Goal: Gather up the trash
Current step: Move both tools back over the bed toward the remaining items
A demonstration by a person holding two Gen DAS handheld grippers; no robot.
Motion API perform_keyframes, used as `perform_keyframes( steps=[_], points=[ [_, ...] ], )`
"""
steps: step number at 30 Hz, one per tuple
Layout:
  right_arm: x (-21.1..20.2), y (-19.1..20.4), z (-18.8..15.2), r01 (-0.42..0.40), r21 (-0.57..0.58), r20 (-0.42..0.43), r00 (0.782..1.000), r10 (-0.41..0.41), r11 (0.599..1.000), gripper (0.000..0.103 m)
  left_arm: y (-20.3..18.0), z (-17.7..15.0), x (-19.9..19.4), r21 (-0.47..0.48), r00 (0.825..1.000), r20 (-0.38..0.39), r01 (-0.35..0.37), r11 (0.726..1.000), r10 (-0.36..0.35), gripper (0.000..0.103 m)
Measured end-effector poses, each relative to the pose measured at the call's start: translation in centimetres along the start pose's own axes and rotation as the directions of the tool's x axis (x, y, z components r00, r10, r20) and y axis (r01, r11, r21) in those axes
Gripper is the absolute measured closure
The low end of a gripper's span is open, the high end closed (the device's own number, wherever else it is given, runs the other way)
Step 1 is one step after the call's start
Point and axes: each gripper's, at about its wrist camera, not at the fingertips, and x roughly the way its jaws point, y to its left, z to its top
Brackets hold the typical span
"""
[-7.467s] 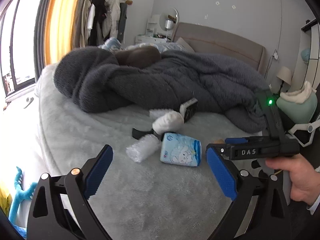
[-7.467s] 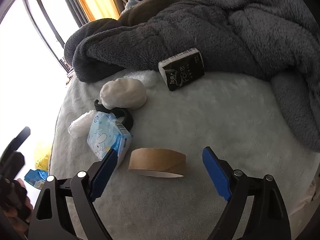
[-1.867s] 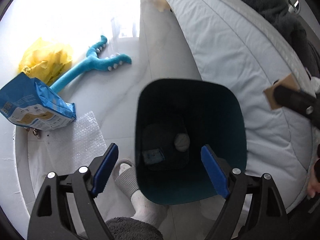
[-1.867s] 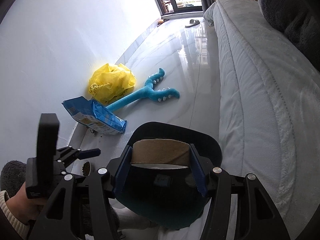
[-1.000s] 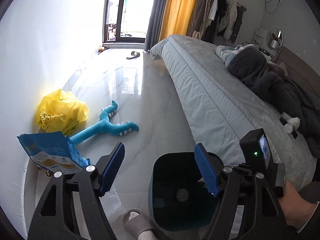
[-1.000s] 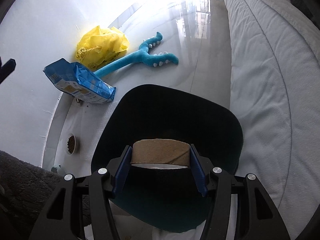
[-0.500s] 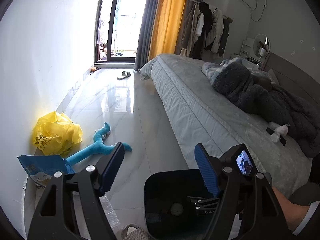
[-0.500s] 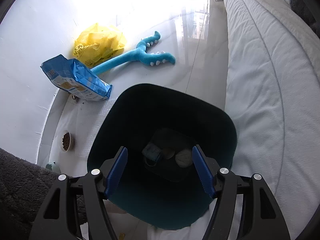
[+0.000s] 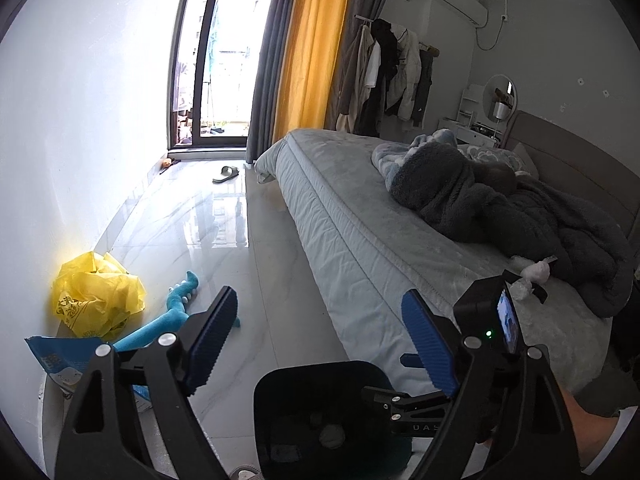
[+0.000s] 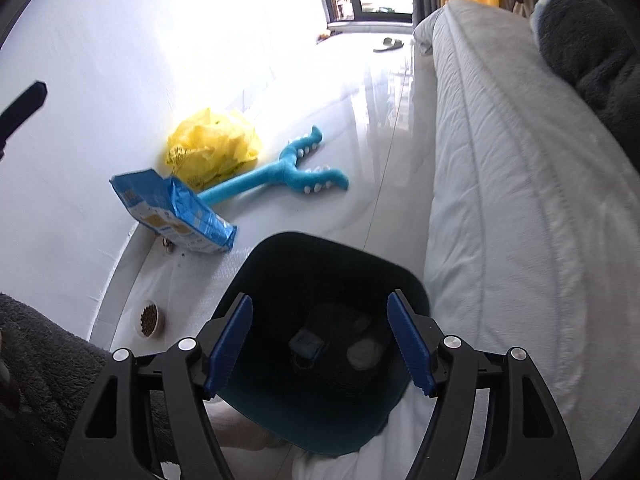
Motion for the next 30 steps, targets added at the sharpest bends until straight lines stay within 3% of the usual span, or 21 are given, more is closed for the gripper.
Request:
perform_keyframes(
  steps=[10, 19, 26, 30],
  points=[
    [-6.4, -3.5, -0.5, 0.031, 0.036, 0.149, 0.988, -0.036, 0.999, 0.031, -4.0, 0.9, 0.5, 0.052, 0.997, 0.007, 0.08, 0.995, -0.08, 0.007],
    [-10.8, -8.8, -2.4, 0.101, 0.123, 0.191, 0.974, -0.123, 0.987, 0.031, -8.9, 1.4, 2.0, 0.1, 0.985, -0.012, 0.175, 0.98, -0.174, 0.006],
    [-13.6, -12.0, -4.4, 0.16, 0.16, 0.197, 0.962, -0.19, 0.974, 0.03, -12.0, 1.1, 3.6, 0.132, 0.979, -0.032, 0.205, 0.97, -0.203, 0.006],
    [-15.5, -14.1, -5.4, 0.184, 0.185, 0.202, 0.954, -0.221, 0.965, 0.021, -13.7, 1.0, 4.7, 0.127, 0.976, -0.046, 0.218, 0.968, -0.214, 0.006]
  ],
)
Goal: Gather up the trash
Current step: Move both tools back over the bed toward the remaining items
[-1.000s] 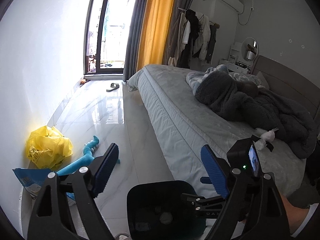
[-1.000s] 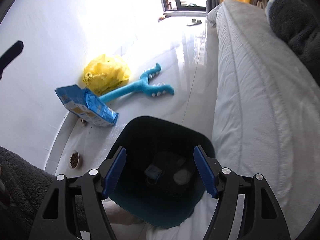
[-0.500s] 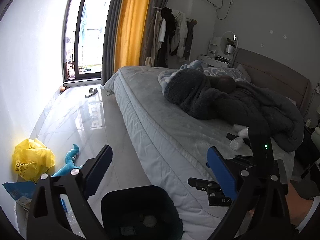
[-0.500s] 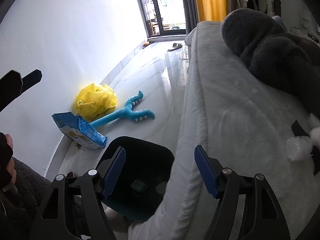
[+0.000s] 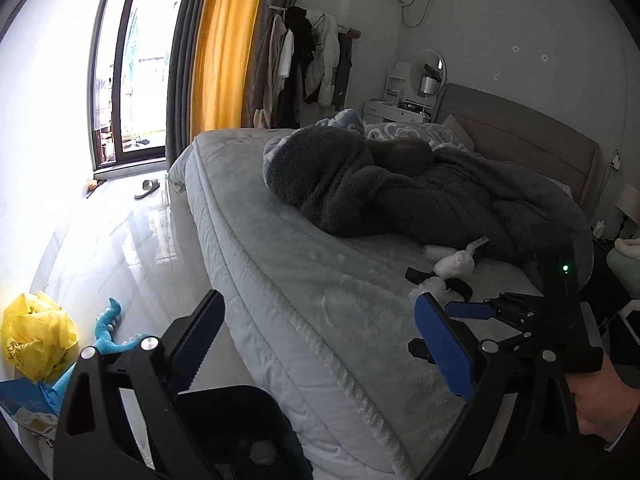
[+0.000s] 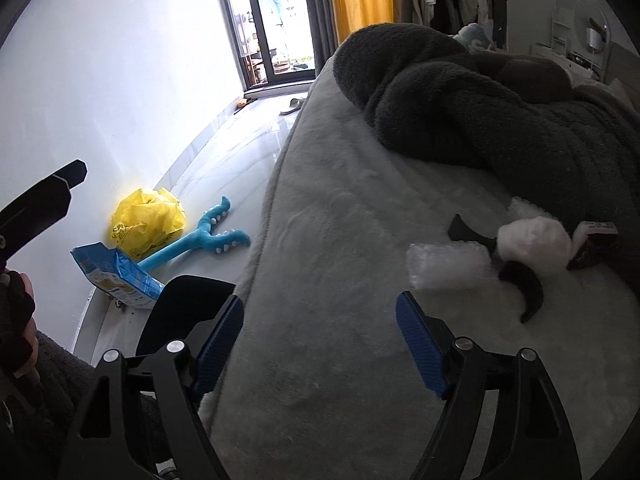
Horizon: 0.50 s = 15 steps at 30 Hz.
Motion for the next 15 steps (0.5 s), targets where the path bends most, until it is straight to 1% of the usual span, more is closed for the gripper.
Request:
perform_keyframes(
  steps=[6, 12, 15],
  points=[
    [-1.8, -3.2, -0.1, 0.026, 0.039, 0.016, 1.0, -0.027, 0.999, 0.021, -2.0, 0.1, 2.0, 0.028, 1.0, -0.016, 0.015, 0.999, -0.015, 0.006],
    [-2.8, -6.3, 0.3, 0.025, 0.085, 0.03, 0.999, -0.028, 0.996, 0.02, -3.7, 0.0, 3.7, 0.046, 0.998, -0.035, 0.047, 0.998, -0.045, 0.006],
    [-3.0, -7.6, 0.6, 0.022, 0.113, 0.032, 0.999, -0.026, 0.993, 0.02, -4.4, -0.3, 4.8, 0.04, 0.996, -0.055, 0.069, 0.997, -0.067, 0.006]
  ],
)
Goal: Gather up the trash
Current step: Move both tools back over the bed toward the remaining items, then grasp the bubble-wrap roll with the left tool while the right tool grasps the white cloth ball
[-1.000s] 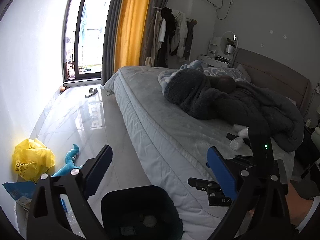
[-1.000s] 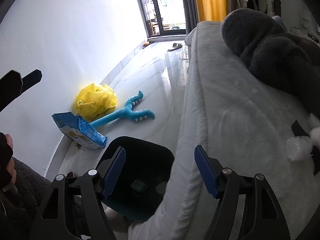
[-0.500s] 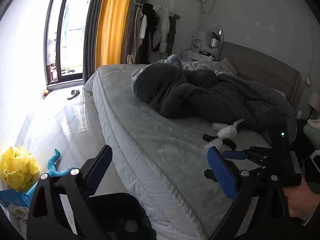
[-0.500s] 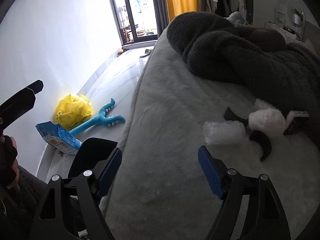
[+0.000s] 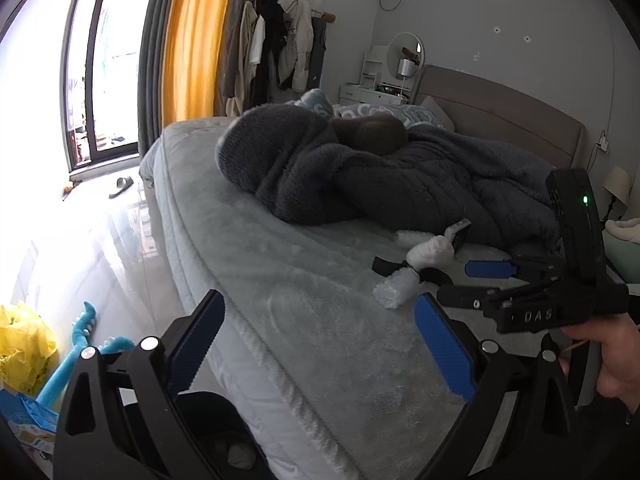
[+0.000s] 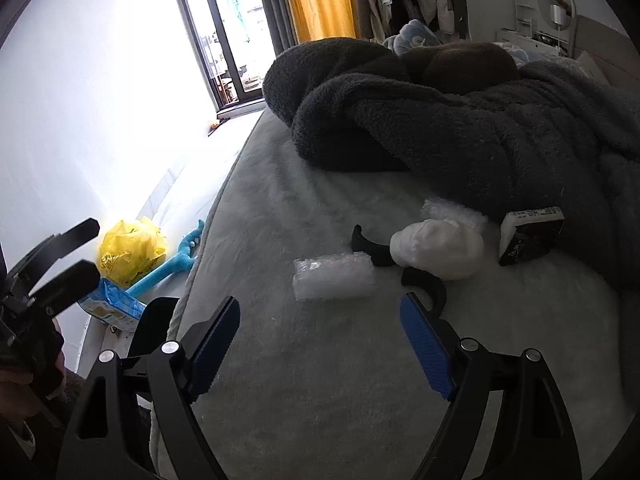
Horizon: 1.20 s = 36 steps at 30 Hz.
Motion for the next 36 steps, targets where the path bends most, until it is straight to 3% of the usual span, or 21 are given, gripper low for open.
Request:
perform_keyframes(
  steps=[18, 29, 36],
  points=[
    [0.1, -6.9, 2.5, 0.009, 0.11, 0.019, 1.0, -0.012, 0.994, 0.018, -3.5, -0.2, 5.9, 0.091, 0.995, -0.076, 0.069, 0.993, -0.063, 0.007],
    [0.8, -8.7, 3.8, 0.008, 0.11, 0.019, 1.0, -0.01, 0.994, 0.018, -4.8, 0.6, 8.8, 0.141, 0.99, -0.078, 0.127, 0.982, -0.117, 0.008],
    [1.2, -9.7, 4.0, 0.015, 0.121, 0.012, 1.0, -0.017, 0.993, 0.018, -5.8, 0.8, 10.3, 0.177, 0.982, -0.109, 0.175, 0.969, -0.157, 0.014]
  ],
)
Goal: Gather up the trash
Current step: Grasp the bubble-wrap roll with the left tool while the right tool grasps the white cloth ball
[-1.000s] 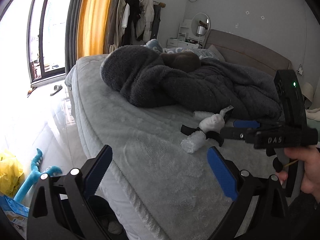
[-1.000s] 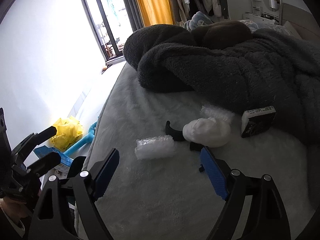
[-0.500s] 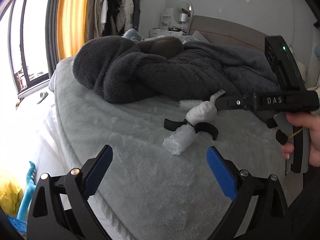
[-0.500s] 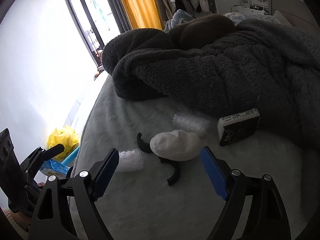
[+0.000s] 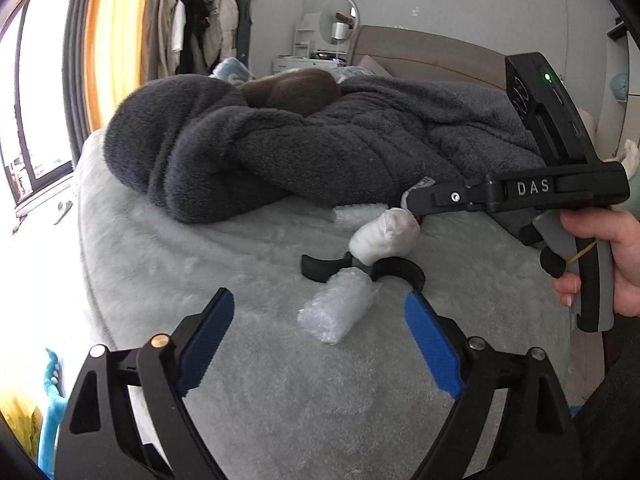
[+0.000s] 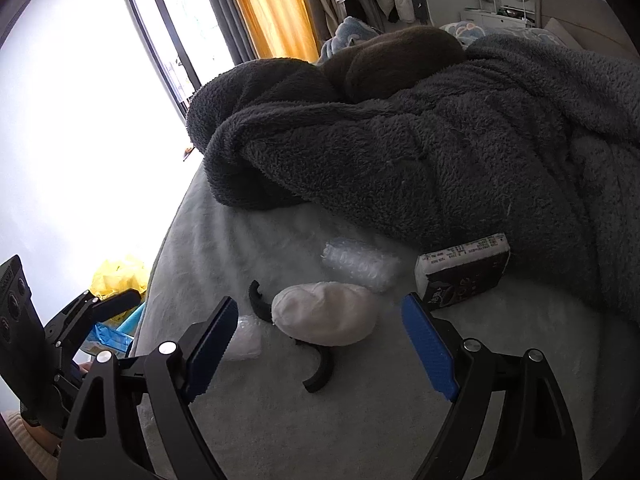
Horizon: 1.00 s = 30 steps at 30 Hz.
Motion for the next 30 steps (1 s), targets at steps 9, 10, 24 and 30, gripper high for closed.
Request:
perform_keyframes(
  steps=[9, 10, 24, 30],
  points=[
    [0.2, -0.6, 0.1, -0.027, 0.03, -0.013, 1.0, 0.027, 0.999, 0.018, -0.6, 0.4, 2.2, 0.057, 0.999, -0.045, 0.017, 0.998, -0.014, 0.014],
    [0.4, -0.5, 0.1, -0.026, 0.029, -0.022, 0.999, 0.027, 0.999, 0.018, -0.6, 0.5, 2.5, 0.058, 0.999, -0.049, 0.024, 0.998, -0.021, 0.015],
    [3.6, -1.6, -0.8, -0.026, 0.059, -0.113, 0.993, 0.032, 0.998, 0.018, -1.1, 0.5, 6.3, 0.094, 0.985, -0.155, 0.089, 0.992, -0.073, 0.036],
    [4.3, -1.2, -0.4, -0.03, 0.05, -0.117, 0.993, 0.036, 0.998, 0.018, -0.8, 0.4, 6.5, 0.062, 0.983, -0.162, 0.093, 0.994, -0.082, 0.055]
  ],
)
